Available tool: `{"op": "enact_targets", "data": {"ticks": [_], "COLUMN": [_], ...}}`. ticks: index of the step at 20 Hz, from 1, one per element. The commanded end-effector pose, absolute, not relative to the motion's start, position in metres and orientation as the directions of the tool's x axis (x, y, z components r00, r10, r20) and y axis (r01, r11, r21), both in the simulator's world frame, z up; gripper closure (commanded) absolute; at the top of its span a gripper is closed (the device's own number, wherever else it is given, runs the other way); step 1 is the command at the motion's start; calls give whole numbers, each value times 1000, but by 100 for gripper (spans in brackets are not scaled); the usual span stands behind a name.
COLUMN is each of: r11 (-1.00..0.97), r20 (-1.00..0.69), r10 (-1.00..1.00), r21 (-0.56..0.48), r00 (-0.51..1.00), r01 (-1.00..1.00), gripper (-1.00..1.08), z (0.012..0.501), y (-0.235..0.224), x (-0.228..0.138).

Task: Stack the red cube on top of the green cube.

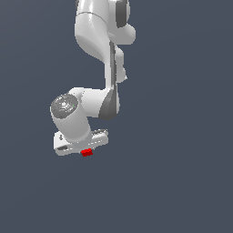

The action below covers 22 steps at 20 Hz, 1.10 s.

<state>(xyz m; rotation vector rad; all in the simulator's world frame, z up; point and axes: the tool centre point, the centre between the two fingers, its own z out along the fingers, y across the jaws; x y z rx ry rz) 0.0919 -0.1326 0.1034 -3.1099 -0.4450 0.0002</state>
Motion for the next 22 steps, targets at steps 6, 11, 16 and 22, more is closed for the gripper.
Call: {"op": "enact_targets", "data": {"ticks": [6, 11, 16, 22], "r11": [-960, -960, -960, -960], "r20": [1, 0, 0, 0], "r10": [280, 280, 280, 280], "r21": [0, 0, 0, 0], "r00": [960, 960, 960, 960], "r01": [280, 280, 280, 280], "gripper": [108, 108, 108, 108], "z": [90, 79, 70, 63], "y": [-131, -129, -128, -127], "x": [55, 28, 6, -11]}}
